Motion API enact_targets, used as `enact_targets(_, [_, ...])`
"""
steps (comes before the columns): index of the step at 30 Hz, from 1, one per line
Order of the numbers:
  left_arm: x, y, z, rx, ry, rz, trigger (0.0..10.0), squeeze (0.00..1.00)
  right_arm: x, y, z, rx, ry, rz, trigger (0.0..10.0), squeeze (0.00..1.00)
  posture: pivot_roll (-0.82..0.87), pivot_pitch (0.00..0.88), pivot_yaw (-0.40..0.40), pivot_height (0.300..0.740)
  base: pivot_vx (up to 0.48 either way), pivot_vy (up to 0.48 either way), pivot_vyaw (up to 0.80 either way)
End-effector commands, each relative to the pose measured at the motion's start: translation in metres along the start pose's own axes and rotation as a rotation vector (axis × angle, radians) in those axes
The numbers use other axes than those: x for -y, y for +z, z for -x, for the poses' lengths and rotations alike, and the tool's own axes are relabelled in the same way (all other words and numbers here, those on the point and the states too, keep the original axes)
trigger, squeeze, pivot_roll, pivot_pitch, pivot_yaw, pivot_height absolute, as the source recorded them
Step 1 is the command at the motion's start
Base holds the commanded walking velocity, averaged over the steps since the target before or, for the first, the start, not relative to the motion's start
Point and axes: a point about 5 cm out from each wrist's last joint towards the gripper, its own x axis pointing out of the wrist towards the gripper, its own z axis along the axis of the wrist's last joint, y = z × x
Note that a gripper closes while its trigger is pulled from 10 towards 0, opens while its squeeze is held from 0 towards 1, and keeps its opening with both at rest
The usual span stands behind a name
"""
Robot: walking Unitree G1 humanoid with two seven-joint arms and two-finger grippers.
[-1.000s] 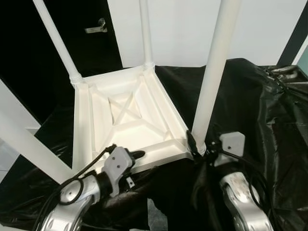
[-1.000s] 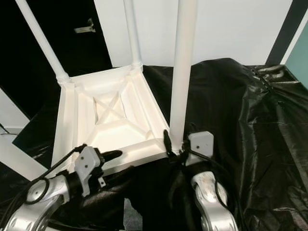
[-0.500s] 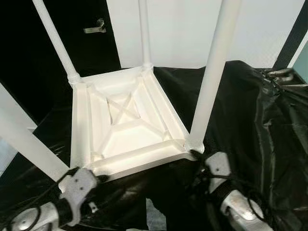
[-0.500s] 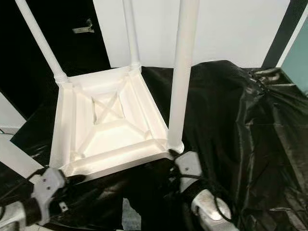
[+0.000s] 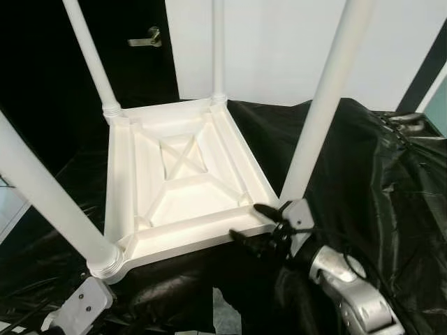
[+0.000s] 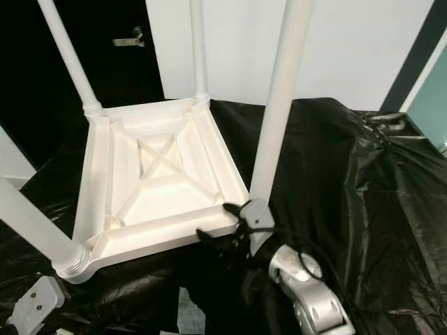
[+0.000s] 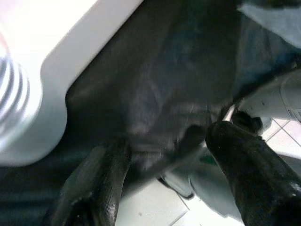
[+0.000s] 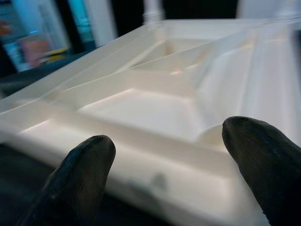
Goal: Building children table
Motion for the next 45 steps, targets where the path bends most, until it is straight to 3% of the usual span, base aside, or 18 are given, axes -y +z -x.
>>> enact_targets(1, [-0.012,-0.012,0.017,-0.076,-0.026,-0.014,10.0,0.0,0.028,0.001,0.003,0.002,-0.198,0.066,10.0,0.0,0.18,0.0,-0.008,0.74,0.0,0.0,0.0])
enact_targets(3, [-0.013,-0.013,0.019,-0.082,-0.02,-0.015,10.0,0.0,0.029,0.001,0.003,-0.001,-0.209,0.074,10.0,0.0,0.18,0.0,-0.007,0.74,0.0,0.0,0.0])
enact_targets(5, [-0.03,-0.016,0.023,-0.075,0.072,-0.008,10.0,0.0,0.039,-0.001,0.006,-0.003,-0.291,0.045,10.0,0.0,0.18,0.0,0.0,0.74,0.0,0.0,0.0])
enact_targets(6, [-0.03,-0.016,0.023,-0.075,0.072,-0.008,10.0,0.0,0.039,-0.001,0.006,-0.003,-0.291,0.045,10.0,0.0,0.18,0.0,0.0,0.74,0.0,0.0,0.0])
enact_targets(8, [-0.055,-0.019,0.028,-0.071,0.208,-0.026,10.0,0.0,0.048,-0.003,0.01,-0.008,-0.36,0.037,10.0,0.0,0.17,0.0,0.006,0.74,0.0,0.0,0.0])
enact_targets(9, [-0.055,-0.019,0.028,-0.071,0.208,-0.026,10.0,0.0,0.048,-0.003,0.01,-0.008,-0.36,0.037,10.0,0.0,0.17,0.0,0.006,0.74,0.0,0.0,0.0])
enact_targets(11, [-0.081,-0.01,0.034,-0.015,0.34,-0.047,10.0,0.0,0.051,-0.004,0.012,-0.018,-0.372,0.046,10.0,0.0,0.16,0.0,0.018,0.74,0.0,0.0,0.0])
enact_targets(16, [-0.097,0.003,0.038,0.063,0.408,-0.043,10.0,0.0,0.051,-0.006,0.014,-0.025,-0.379,0.046,10.0,0.0,0.15,0.0,0.025,0.74,0.0,0.0,0.0])
enact_targets(18, [-0.113,0.018,0.042,0.163,0.479,-0.052,10.0,0.0,0.053,-0.011,0.017,-0.043,-0.401,0.045,10.0,0.0,0.14,0.0,0.034,0.74,0.0,0.0,0.0])
enact_targets(21, [-0.122,0.027,0.04,0.225,0.514,-0.057,10.0,0.0,0.053,-0.013,0.018,-0.055,-0.407,0.048,10.0,0.0,0.13,0.0,0.035,0.74,0.0,0.0,0.0])
enact_targets(25, [-0.142,0.055,0.021,0.414,0.611,-0.076,10.0,0.0,0.042,-0.016,0.015,-0.066,-0.352,0.029,10.0,0.0,0.11,0.0,0.037,0.74,0.0,0.0,0.0])
enact_targets(28, [-0.146,0.066,0.009,0.482,0.618,-0.058,10.0,0.0,0.035,-0.017,0.014,-0.075,-0.319,0.029,10.0,0.0,0.1,0.0,0.035,0.74,0.0,0.0,0.0])
enact_targets(32, [-0.148,0.07,0.005,0.501,0.62,-0.055,10.0,0.0,0.033,-0.017,0.014,-0.08,-0.313,0.028,10.0,0.0,0.1,0.0,0.035,0.74,0.0,0.0,0.0])
enact_targets(34, [-0.146,0.09,-0.025,0.618,0.585,-0.002,10.0,0.0,0.02,-0.021,0.018,-0.098,-0.273,0.015,10.0,0.0,0.08,0.0,0.038,0.74,0.0,0.0,0.0])
enact_targets(36, [-0.146,0.09,-0.025,0.618,0.585,-0.002,10.0,0.0,0.02,-0.021,0.018,-0.098,-0.273,0.015,10.0,0.0,0.08,0.0,0.038,0.74,0.0,0.0,0.0])
enact_targets(39, [-0.143,0.108,-0.049,0.708,0.532,0.052,10.0,0.0,0.012,-0.025,0.024,-0.12,-0.261,-0.009,10.0,0.0,0.06,0.0,0.036,0.74,0.0,0.0,0.0])
enact_targets(42, [-0.145,0.119,-0.064,0.777,0.476,0.107,10.0,0.0,0.006,-0.028,0.029,-0.138,-0.266,-0.035,10.0,0.0,0.05,0.0,0.038,0.74,0.0,0.0,0.0])
enact_targets(45, [-0.145,0.123,-0.071,0.788,0.456,0.111,10.0,0.0,0.004,-0.028,0.03,-0.137,-0.263,-0.057,10.0,0.0,0.04,0.0,0.039,0.74,0.0,0.0,0.0])
